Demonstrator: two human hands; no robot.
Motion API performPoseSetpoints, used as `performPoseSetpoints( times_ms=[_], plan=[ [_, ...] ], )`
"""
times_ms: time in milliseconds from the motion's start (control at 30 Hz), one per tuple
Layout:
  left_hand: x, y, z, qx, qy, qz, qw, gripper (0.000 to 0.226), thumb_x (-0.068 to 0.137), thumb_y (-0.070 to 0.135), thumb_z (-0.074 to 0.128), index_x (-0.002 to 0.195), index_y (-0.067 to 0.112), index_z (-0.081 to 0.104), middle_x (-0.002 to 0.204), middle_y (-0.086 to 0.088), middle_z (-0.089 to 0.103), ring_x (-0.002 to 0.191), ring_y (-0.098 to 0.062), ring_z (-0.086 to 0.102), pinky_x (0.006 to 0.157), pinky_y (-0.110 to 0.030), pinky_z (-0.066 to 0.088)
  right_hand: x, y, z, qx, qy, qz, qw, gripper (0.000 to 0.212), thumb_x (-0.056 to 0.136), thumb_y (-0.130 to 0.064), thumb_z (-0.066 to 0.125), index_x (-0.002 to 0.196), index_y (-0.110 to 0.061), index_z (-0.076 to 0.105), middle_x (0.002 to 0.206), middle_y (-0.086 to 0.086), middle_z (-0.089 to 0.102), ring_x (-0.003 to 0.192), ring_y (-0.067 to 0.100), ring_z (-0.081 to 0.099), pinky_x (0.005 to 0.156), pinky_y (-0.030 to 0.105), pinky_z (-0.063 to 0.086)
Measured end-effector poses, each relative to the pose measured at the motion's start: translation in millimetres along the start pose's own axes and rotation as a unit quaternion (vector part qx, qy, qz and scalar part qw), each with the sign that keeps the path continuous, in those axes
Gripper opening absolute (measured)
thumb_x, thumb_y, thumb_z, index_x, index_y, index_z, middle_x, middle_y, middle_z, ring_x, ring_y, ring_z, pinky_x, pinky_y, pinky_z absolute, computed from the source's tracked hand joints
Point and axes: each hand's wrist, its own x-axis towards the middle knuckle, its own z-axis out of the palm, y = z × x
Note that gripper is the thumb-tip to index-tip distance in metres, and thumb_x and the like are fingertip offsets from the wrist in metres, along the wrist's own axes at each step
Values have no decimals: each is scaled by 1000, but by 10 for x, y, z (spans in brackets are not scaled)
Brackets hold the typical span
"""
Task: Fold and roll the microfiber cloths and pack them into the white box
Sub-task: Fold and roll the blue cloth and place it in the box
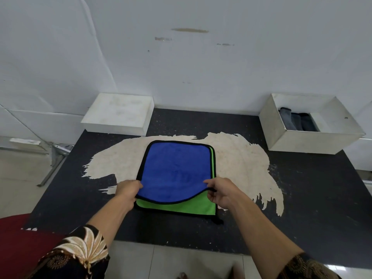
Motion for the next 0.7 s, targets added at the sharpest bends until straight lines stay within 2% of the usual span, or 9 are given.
performPoseSetpoints(
  times_ms=[67,133,300,367,433,500,567,633,700],
  plan=[
    [-31,60,16,-8,-52,-32,998,33,87,-14,38,103,-2,64,105,-13,60,87,-27,57,66,-33,50,-11,-50,-10,-11,2,-14,1000,35,84,10,44,110,2,66,91,9,54,65,17,44,56,27,44],
    [-4,94,-1,12,-81,-50,995,37,87,-13,35,106,-2,65,103,-10,59,85,-24,56,70,-32,49,-9,-85,-12,-29,6,-25,999,38,81,11,45,108,-1,69,97,10,56,72,20,48,60,29,46],
    [164,107,-60,17,-23,1,1000,15,76,12,77,89,5,72,101,-9,72,97,-28,65,86,-40,52,49,-62,3,-39,35,-58,997,17,86,-2,67,103,-1,68,99,6,67,84,19,61,62,30,49],
    [241,105,-39,12,-20,15,1000,22,73,25,83,81,7,72,98,-8,74,95,-27,67,89,-42,54,140,-21,24,-13,58,-74,995,19,83,-8,76,98,-2,67,99,9,69,87,22,65,66,33,54],
    [310,102,-37,6,-27,24,999,38,69,36,86,80,4,70,93,-11,74,89,-31,70,87,-49,57,224,9,57,2,69,-85,994,15,80,-6,79,92,-4,70,104,14,71,94,27,67,80,40,58],
    [341,117,-27,17,-35,36,999,44,71,42,85,80,3,67,93,-12,74,90,-33,70,87,-51,57,270,14,91,-4,81,-94,992,13,80,1,76,91,-5,70,106,15,70,91,26,67,77,37,58],
    [273,158,2,32,-47,53,997,33,81,34,80,89,4,68,99,-12,72,93,-31,68,88,-48,57,275,-14,116,-16,85,-91,992,19,84,9,67,97,-5,70,109,15,66,88,26,66,72,35,58],
    [239,195,24,56,-56,74,994,17,89,17,71,102,7,66,109,-14,68,90,-29,66,82,-40,56,280,-58,132,-24,74,-77,994,30,87,13,55,104,-6,70,113,14,62,95,32,65,82,42,59],
    [243,213,22,85,-69,90,990,22,94,0,58,113,10,65,113,-14,64,87,-27,64,74,-36,55,271,-100,132,-29,57,-65,996,37,88,14,48,109,-7,70,114,13,59,98,34,65,87,44,58]
  ],
)
